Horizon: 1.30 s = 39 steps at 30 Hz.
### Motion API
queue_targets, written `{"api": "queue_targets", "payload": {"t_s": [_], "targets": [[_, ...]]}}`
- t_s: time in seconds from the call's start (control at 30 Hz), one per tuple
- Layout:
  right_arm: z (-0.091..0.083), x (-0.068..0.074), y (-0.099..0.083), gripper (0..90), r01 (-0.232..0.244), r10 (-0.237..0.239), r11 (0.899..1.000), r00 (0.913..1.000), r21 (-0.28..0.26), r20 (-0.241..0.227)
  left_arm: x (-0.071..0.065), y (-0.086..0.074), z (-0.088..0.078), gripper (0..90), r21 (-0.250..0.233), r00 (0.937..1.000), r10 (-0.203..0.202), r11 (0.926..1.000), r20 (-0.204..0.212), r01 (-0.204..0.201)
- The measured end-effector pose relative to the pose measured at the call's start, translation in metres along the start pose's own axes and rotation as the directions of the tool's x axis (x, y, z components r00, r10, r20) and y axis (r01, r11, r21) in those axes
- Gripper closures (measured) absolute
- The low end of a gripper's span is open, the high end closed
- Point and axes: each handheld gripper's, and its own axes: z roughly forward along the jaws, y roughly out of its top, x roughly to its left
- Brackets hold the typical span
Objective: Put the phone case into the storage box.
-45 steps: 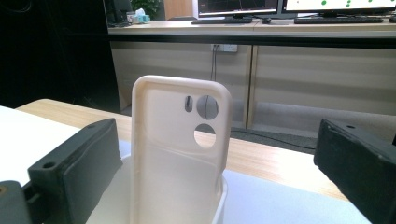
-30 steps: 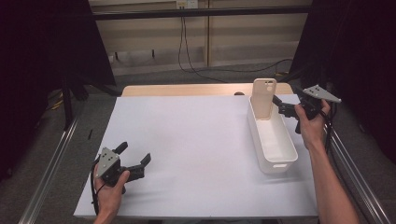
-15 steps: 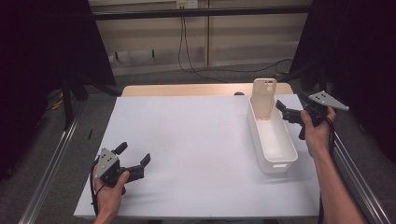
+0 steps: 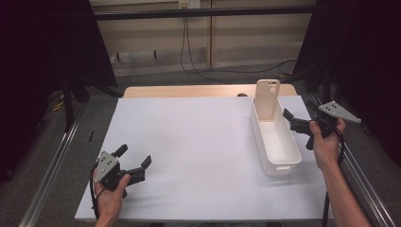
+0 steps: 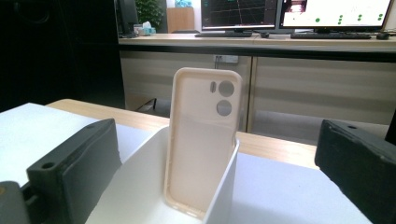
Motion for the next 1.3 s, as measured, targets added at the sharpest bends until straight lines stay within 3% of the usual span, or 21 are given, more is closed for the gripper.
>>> {"api": "queue_targets", "payload": {"t_s": [0.37,0.63,0.73,1.3], "targets": [[-0.020,0.006,-0.005,0.0,-0.014,0.014,1.000,0.9999,-0.011,-0.002,-0.001,-0.001,-0.002,3.0,-0.007,0.9999,-0.016,0.9999,-0.005,0.016],[-0.038,0.014,-0.010,0.0,-0.018,0.018,1.000,0.9998,-0.006,-0.012,-0.002,-0.001,-0.003,3.0,-0.004,1.0000,-0.008,1.0000,0.000,0.008],[-0.045,0.018,-0.013,0.0,-0.042,0.042,0.999,0.9989,0.003,-0.019,-0.003,-0.001,-0.004,3.0,-0.004,1.0000,0.000,1.0000,0.004,0.000],[-0.091,0.033,-0.032,0.0,-0.037,0.036,0.999,0.9992,0.014,0.016,-0.006,-0.002,-0.010,3.0,0.008,1.0000,-0.008,0.9999,0.001,0.008]]}}
